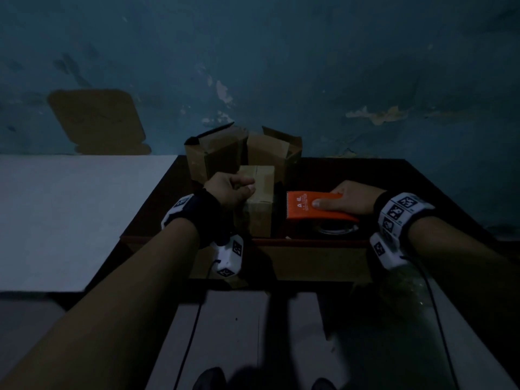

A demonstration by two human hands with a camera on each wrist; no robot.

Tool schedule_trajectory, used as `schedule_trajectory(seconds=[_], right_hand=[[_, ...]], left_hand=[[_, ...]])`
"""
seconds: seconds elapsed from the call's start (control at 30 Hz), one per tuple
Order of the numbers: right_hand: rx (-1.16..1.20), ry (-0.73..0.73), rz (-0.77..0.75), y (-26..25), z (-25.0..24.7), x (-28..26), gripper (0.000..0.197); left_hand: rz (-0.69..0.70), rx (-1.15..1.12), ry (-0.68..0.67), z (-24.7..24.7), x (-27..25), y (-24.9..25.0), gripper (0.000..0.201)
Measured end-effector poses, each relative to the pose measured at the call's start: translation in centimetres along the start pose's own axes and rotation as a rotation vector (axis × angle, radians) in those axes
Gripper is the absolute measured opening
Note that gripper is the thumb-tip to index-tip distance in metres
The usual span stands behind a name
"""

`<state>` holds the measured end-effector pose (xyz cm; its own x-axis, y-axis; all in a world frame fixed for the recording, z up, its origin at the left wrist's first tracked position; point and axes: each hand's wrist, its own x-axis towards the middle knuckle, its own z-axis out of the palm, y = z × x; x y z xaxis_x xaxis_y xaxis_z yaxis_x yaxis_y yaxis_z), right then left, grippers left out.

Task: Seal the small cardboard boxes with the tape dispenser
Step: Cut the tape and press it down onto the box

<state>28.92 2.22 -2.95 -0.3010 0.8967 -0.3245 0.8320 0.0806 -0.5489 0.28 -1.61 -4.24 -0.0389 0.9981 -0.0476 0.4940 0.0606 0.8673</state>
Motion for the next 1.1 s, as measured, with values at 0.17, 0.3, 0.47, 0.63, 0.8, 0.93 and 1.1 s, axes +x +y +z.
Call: schedule_trajectory(seconds=[0.17, 0.3, 0.47, 0.63, 0.8, 0.93, 1.1], right_hand=[[-0.129, -0.078, 0.093, -1.5, -0.3, 0.7, 0.095], [-0.205, -0.115, 0.131, -3.2, -0.3, 1.5, 0.116], [-0.264, -0.095, 0.141, -4.2, -0.2, 1.6, 0.084], [-0.283, -0.002, 0.081, -4.2, -0.4, 1.3, 0.069], [-0.351, 0.073, 0.006, -4.9, -0.9, 1.0, 0.057], [-0.438, 0.088, -0.021, -5.9, -1.4, 0.5, 0.056], [-0.556, 0.102, -0.057, -7.7, -2.1, -0.1, 0.046]], left_hand=[[0.006, 0.022, -0.02, -0.3, -0.2, 0.0, 0.027], [0.012, 0.049, -0.004, -0.1, 0.0, 0.0, 0.031], [0.016, 0.037, -0.004, -0.1, 0.3, -0.2, 0.03], [0.03, 0.064, 0.013, 0.1, 0.8, -0.4, 0.031], [0.021, 0.076, 0.014, 0.1, 0.7, -0.4, 0.029], [0.018, 0.078, 0.02, 0.1, 0.6, -0.2, 0.028], [0.014, 0.091, 0.02, 0.2, 0.5, 0.0, 0.03]])
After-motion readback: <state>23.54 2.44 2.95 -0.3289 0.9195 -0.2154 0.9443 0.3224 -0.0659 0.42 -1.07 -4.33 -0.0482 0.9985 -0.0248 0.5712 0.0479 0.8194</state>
